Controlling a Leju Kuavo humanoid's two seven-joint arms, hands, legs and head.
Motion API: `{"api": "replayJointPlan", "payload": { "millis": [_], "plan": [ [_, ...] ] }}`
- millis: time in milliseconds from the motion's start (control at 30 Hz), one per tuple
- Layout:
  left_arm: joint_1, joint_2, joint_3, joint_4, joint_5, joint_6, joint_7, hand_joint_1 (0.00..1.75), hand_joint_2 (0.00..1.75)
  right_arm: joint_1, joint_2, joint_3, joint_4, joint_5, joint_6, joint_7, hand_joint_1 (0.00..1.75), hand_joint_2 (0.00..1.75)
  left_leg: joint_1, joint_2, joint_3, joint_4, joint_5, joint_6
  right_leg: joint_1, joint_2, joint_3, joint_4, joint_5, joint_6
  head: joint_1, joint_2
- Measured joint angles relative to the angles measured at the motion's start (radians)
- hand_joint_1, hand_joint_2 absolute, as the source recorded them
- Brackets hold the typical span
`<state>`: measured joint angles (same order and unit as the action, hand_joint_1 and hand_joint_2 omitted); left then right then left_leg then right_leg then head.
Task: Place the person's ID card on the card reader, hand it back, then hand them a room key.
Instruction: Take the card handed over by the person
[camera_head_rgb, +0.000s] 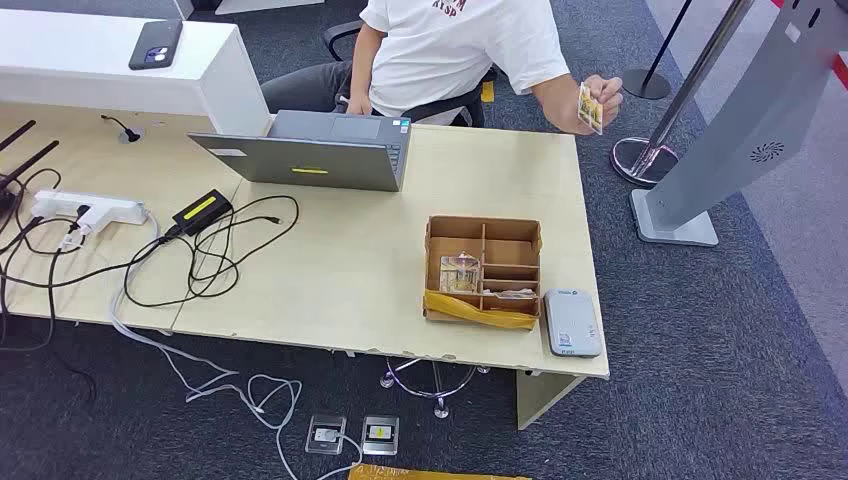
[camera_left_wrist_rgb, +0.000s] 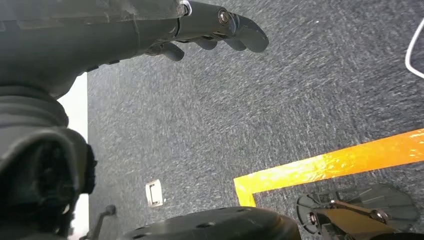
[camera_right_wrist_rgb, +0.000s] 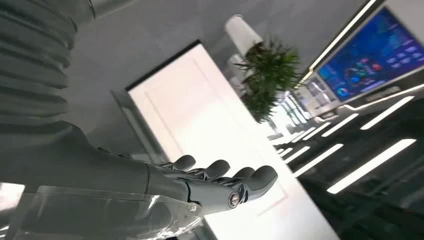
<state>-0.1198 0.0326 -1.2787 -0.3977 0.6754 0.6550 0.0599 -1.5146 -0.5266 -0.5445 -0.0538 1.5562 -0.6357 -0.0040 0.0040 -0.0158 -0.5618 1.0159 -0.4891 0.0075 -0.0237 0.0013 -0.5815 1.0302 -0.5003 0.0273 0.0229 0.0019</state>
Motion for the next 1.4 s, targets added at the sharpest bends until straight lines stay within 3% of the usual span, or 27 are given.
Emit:
{"api": "replayJointPlan", "payload": {
  "millis": [67, 133, 200, 233, 267, 333, 433, 500, 633, 800, 1067, 1400],
  "plan": [
    [-0.001, 0.000, -0.003, 0.000, -0.002, 0.003, 0.000, 0.00, 0.00, 0.003, 0.012, 0.021, -0.005, -0.010, 0.007, 0.000, 0.00, 1.75, 0.001, 0.000, 0.001, 0.000, 0.000, 0.000, 0.001, 0.000, 0.000, -0.001, 0.000, 0.000, 0.000, 0.000],
    [-0.002, 0.000, -0.007, -0.002, -0.006, 0.005, 0.000, 0.00, 0.00, 0.077, 0.017, 0.081, -0.047, -0.093, 0.064, 0.076, 0.00, 1.75, 0.007, -0.001, 0.009, 0.001, -0.001, 0.000, 0.008, -0.001, 0.008, -0.009, 0.000, 0.000, -0.006, 0.000],
    [-0.001, -0.001, -0.010, -0.006, -0.011, 0.006, -0.002, 0.00, 0.00, 0.225, -0.025, 0.178, -0.155, -0.311, 0.233, 0.301, 0.00, 1.75, 0.016, -0.009, 0.016, 0.003, -0.002, 0.001, 0.017, -0.008, 0.022, -0.019, -0.001, 0.000, -0.003, 0.000],
    [0.001, -0.001, -0.011, -0.008, -0.013, 0.007, -0.003, 0.00, 0.00, 0.289, -0.059, 0.237, -0.240, -0.445, 0.338, 0.445, 0.00, 1.75, 0.015, -0.012, 0.013, 0.004, -0.002, 0.002, 0.015, -0.010, 0.022, -0.018, 0.000, 0.002, 0.007, 0.000],
    [0.005, -0.001, -0.012, -0.009, -0.015, 0.007, -0.004, 0.00, 0.00, 0.333, -0.092, 0.295, -0.344, -0.566, 0.429, 0.573, 0.00, 1.75, 0.009, -0.010, 0.004, 0.005, -0.002, 0.003, 0.009, -0.008, 0.013, -0.013, 0.002, 0.003, 0.018, 0.000],
    [0.013, 0.002, -0.013, -0.008, -0.016, 0.009, -0.005, 0.00, 0.00, 0.362, -0.133, 0.414, -0.578, -0.677, 0.487, 0.695, 0.00, 1.75, -0.009, 0.012, -0.014, 0.005, -0.001, 0.005, -0.010, 0.014, -0.016, 0.003, 0.006, 0.007, 0.029, 0.000],
    [0.008, 0.012, -0.015, -0.008, -0.020, 0.011, -0.006, 0.00, 0.00, 0.346, -0.147, 0.625, -0.841, -0.654, 0.446, 0.682, 0.00, 1.75, -0.014, 0.048, -0.022, 0.004, -0.010, 0.006, -0.015, 0.049, -0.024, 0.008, 0.008, 0.007, 0.027, 0.000],
    [-0.005, 0.012, -0.015, -0.008, -0.025, 0.012, -0.006, 0.00, 0.00, 0.345, -0.149, 0.766, -0.950, -0.635, 0.443, 0.674, 0.00, 1.75, -0.012, 0.052, -0.017, 0.003, -0.014, 0.006, -0.012, 0.053, -0.017, 0.007, 0.005, 0.006, 0.028, 0.000],
    [-0.018, 0.004, -0.016, -0.012, -0.038, 0.010, -0.005, 0.00, 0.00, 0.330, -0.142, 1.002, -1.131, -0.598, 0.441, 0.647, 0.00, 1.75, -0.008, 0.029, -0.019, 0.003, -0.004, 0.004, -0.009, 0.029, -0.016, 0.007, 0.004, 0.005, 0.029, 0.000],
    [-0.013, 0.000, -0.026, -0.014, -0.053, 0.005, 0.002, 0.00, 0.00, 0.324, -0.117, 1.221, -1.226, -0.566, 0.445, 0.610, 0.00, 1.75, -0.004, 0.001, -0.013, 0.005, 0.006, 0.002, -0.005, 0.003, -0.016, 0.007, 0.005, 0.004, 0.029, 0.000],
    [-0.013, -0.008, -0.032, -0.014, -0.064, 0.002, 0.002, 0.00, 0.00, 0.345, -0.058, 1.424, -1.260, -0.545, 0.440, 0.557, 0.00, 1.75, -0.004, -0.002, -0.015, 0.005, 0.007, 0.002, -0.004, 0.000, -0.016, 0.007, 0.005, 0.004, 0.029, 0.000],
    [-0.010, -0.007, -0.033, -0.014, -0.066, -0.005, 0.002, 0.00, 0.00, 0.387, 0.016, 1.559, -1.258, -0.543, 0.438, 0.473, 0.00, 1.75, -0.003, -0.002, -0.015, 0.005, 0.008, 0.001, -0.003, -0.001, -0.016, 0.007, 0.006, 0.004, 0.029, 0.000]
  ]
}}
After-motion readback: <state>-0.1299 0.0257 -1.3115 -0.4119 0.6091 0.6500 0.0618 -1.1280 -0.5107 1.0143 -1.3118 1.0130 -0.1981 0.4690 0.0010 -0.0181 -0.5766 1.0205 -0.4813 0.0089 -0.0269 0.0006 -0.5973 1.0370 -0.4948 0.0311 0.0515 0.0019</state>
